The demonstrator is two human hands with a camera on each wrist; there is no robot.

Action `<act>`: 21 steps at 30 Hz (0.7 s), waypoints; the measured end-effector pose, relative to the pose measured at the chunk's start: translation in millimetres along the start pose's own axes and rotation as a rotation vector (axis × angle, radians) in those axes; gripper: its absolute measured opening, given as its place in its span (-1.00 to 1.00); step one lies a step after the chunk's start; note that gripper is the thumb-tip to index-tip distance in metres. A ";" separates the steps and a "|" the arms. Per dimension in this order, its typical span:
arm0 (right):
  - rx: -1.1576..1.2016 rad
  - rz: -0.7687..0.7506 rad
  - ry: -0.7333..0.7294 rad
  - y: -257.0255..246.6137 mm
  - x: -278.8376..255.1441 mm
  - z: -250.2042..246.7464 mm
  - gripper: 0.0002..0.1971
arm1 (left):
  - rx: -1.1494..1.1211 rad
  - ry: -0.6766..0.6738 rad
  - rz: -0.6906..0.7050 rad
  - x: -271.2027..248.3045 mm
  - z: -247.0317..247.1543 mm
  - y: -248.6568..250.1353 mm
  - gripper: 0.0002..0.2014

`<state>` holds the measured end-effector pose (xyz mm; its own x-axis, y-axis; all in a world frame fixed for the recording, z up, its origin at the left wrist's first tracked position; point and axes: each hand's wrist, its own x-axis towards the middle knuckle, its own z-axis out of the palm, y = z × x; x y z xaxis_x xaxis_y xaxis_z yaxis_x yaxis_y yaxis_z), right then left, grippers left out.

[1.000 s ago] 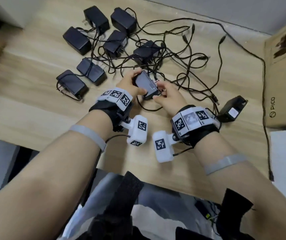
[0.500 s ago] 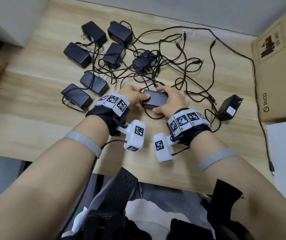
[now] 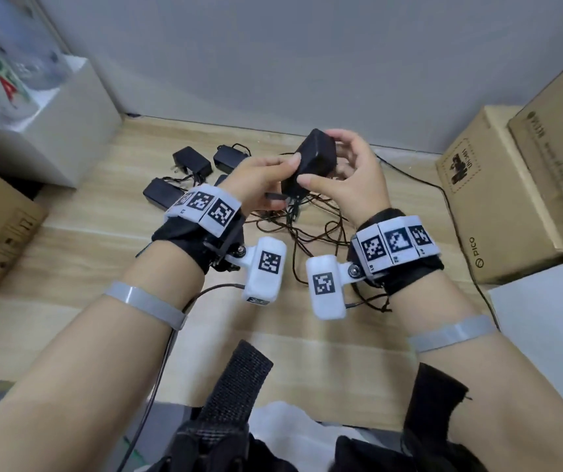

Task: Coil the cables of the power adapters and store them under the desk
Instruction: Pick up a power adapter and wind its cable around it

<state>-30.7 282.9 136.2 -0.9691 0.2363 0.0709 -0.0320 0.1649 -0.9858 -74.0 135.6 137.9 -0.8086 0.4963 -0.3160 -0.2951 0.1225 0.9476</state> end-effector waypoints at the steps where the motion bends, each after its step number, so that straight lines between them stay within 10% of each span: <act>1: -0.023 -0.017 0.016 -1.4 1.9 1.8 -0.39 | 0.012 -0.024 0.000 -2.4 -1.2 3.7 -0.74; 7: -0.192 -0.064 0.015 -3.7 9.5 12.2 -0.65 | -0.037 -0.208 -0.072 -3.5 -3.2 5.1 0.00; 12: -0.319 -0.118 -0.070 4.2 8.9 16.4 -0.61 | -0.236 -0.109 -0.106 1.1 -1.1 3.2 -0.47; 21: -0.832 -0.132 -0.123 8.3 2.0 2.8 -0.61 | -0.456 0.095 -0.080 3.7 3.2 -2.4 -0.66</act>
<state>-33.5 282.1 127.7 -0.9913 0.0678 0.1129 -0.0030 0.8453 -0.5343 -74.7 139.8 134.6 -0.8111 0.4169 -0.4103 -0.5345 -0.2436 0.8093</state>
